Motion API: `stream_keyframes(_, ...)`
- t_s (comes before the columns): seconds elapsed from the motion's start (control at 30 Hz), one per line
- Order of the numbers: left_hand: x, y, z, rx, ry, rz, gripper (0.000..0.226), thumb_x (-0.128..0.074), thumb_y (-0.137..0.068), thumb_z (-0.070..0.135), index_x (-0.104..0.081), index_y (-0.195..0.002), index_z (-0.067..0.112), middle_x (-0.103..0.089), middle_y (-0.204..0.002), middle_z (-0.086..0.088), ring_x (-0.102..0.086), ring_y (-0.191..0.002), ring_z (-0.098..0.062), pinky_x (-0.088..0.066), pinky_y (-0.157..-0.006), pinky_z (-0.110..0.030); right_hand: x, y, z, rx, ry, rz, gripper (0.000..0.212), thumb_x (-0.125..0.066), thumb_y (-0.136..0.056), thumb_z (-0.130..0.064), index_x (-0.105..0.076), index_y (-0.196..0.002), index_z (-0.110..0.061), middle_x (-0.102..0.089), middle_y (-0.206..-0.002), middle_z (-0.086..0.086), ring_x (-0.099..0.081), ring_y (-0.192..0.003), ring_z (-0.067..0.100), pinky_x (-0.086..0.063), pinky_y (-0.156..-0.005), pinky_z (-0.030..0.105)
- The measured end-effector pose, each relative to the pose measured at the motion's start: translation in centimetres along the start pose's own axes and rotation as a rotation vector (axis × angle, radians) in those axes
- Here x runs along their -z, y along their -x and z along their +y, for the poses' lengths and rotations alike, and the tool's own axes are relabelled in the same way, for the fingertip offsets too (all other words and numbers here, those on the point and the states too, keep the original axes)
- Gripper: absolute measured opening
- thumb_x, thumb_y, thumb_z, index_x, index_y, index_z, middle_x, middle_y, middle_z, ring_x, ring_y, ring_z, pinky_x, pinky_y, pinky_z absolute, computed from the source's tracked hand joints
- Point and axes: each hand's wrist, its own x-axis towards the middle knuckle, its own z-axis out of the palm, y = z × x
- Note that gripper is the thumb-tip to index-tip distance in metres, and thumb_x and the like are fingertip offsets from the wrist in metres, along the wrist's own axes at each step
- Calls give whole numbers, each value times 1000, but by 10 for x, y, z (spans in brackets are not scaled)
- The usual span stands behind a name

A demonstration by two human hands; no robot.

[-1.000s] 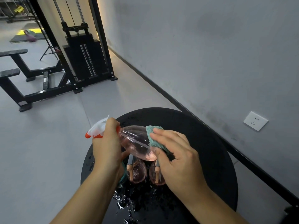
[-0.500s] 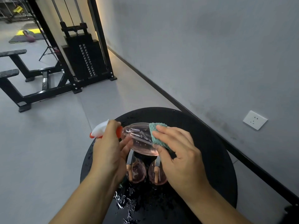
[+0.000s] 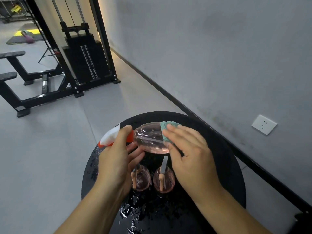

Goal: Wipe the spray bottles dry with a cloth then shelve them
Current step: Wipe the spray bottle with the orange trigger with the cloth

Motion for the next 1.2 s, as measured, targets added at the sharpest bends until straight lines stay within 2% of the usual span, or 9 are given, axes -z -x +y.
stream_keyframes(0.23,-4,3,-9,32,8,25,29,-77,-91,34,-72,-107,10,-81,-97,-14,-82,-86,-31,-61,-80,-38,-3,6,-9,153,87,-149,44,-66,-93,-4,-63,-135,-17,-61,-138,-7,-44,-137,10,-43,-111,33)
stream_keyframes(0.4,-2,-1,-4,-20,3,53,23,-75,-92,31,-72,-101,11,-82,-93,-13,-82,-85,-31,-61,-80,-37,1,1,0,10,92,-152,51,-62,-95,-1,-55,-142,-19,-55,-144,-7,-40,-141,9,-43,-112,33)
stream_keyframes(0.5,-2,3,-7,-29,-15,38,16,-74,-92,27,-71,-98,12,-80,-84,-4,-82,-83,-30,-61,-81,-39,-1,8,-13,100,98,-205,54,-62,-93,0,-55,-142,-19,-55,-144,-7,-41,-141,10,-38,-115,31)
stream_keyframes(0.57,-3,4,-8,-25,-20,37,16,-75,-92,27,-71,-99,13,-79,-90,-5,-82,-84,-31,-62,-82,-39,-2,10,-17,162,95,-242,53,-60,-91,0,-57,-141,-19,-56,-143,-8,-41,-140,11,-38,-116,33)
stream_keyframes(0.77,-4,1,-7,-15,-5,55,24,-77,-90,29,-71,-102,9,-75,-107,-15,-82,-83,-32,-62,-78,-38,1,2,-6,16,94,-145,47,-61,-94,-3,-59,-138,-19,-58,-141,-7,-42,-138,9,-42,-113,33)
stream_keyframes(0.9,-4,1,-13,9,-20,50,27,-78,-86,32,-73,-98,9,-75,-119,-23,-81,-88,-34,-59,-74,-37,-5,11,-19,168,73,-242,45,-52,-96,-6,-59,-139,-18,-57,-142,-6,-41,-140,13,-41,-112,38)
stream_keyframes(0.97,-5,0,-12,12,-19,48,27,-77,-88,32,-72,-100,9,-76,-116,-20,-81,-89,-34,-59,-75,-38,-5,8,-15,175,74,-224,45,-51,-96,-6,-59,-139,-18,-57,-142,-6,-41,-140,13,-41,-112,38)
stream_keyframes(1.1,-5,1,-9,-21,-23,49,22,-76,-91,30,-72,-99,10,-75,-110,-13,-81,-88,-33,-62,-78,-39,1,-1,-5,27,70,-138,45,-50,-98,-8,-56,-141,-19,-55,-144,-7,-38,-142,8,-40,-114,34)
stream_keyframes(1.2,-7,5,-10,-40,-67,-2,17,-74,-93,30,-73,-90,14,-78,-99,-7,-81,-89,-34,-59,-77,-39,-2,4,-12,103,62,-167,46,-44,-96,-6,-58,-139,-16,-56,-143,-5,-38,-142,11,-34,-118,32)
